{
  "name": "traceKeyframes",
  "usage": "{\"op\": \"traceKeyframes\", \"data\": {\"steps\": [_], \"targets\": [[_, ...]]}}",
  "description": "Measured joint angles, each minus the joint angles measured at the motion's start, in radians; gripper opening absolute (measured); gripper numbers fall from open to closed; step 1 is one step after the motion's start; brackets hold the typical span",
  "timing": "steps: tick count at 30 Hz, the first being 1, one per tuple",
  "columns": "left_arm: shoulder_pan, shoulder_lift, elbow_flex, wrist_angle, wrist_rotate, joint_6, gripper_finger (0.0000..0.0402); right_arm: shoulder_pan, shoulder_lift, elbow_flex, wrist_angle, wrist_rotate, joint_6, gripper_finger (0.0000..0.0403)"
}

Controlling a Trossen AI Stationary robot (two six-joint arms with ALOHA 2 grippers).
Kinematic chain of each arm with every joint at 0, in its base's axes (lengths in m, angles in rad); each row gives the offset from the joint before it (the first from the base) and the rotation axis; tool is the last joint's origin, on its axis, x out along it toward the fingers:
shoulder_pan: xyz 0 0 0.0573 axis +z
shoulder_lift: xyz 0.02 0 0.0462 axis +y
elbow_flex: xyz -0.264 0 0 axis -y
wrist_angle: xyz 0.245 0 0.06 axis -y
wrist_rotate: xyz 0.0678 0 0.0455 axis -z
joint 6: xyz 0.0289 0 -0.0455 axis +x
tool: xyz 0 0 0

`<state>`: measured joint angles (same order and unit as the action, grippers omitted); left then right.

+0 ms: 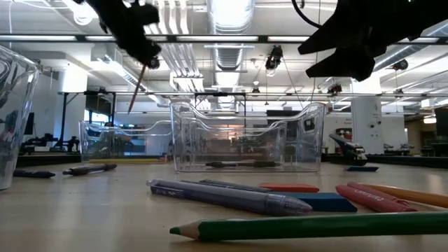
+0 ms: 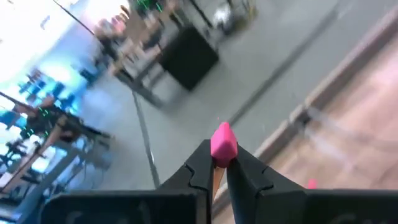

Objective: Sort crayons/erasers/pens/pencils in bins
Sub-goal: Put the top orange pencil into the top left transparent bin, then put the top blue eraser into the top right transparent bin

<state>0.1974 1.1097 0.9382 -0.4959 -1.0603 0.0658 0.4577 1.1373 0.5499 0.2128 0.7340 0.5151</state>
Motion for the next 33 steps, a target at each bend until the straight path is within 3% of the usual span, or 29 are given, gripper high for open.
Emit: {"op": "traceKeyframes", "data": {"steps": [3, 9, 17, 21, 26, 30, 33], "targets": [[0.102, 0.071, 0.000, -0.048, 0.092, 0.002, 0.0010, 0.000, 0.013, 0.000, 0.000, 0.000, 0.008, 0.0342], [0.180, 0.234, -0.001, -0.107, 0.114, 0.001, 0.0014, 0.000, 0.018, 0.000, 0.001, 0.000, 0.008, 0.0341], [0.180, 0.322, 0.008, -0.106, 0.116, -0.006, 0.0091, 0.000, 0.017, 0.000, 0.001, 0.001, 0.000, 0.0343], [0.180, 0.291, 0.018, -0.116, 0.116, -0.022, 0.0141, 0.003, -0.010, 0.004, -0.051, -0.004, 0.000, 0.0343], [0.156, 0.165, 0.023, -0.112, 0.140, -0.125, 0.0175, 0.007, -0.102, 0.069, -0.346, 0.000, 0.084, 0.0341], [0.104, 0.028, 0.010, -0.046, 0.248, -0.196, 0.0177, 0.007, -0.164, 0.097, -0.620, 0.007, 0.230, 0.0335], [0.030, -0.074, -0.038, 0.121, 0.388, -0.217, 0.0177, 0.007, -0.189, 0.088, -0.791, 0.007, 0.373, 0.0330]]}}
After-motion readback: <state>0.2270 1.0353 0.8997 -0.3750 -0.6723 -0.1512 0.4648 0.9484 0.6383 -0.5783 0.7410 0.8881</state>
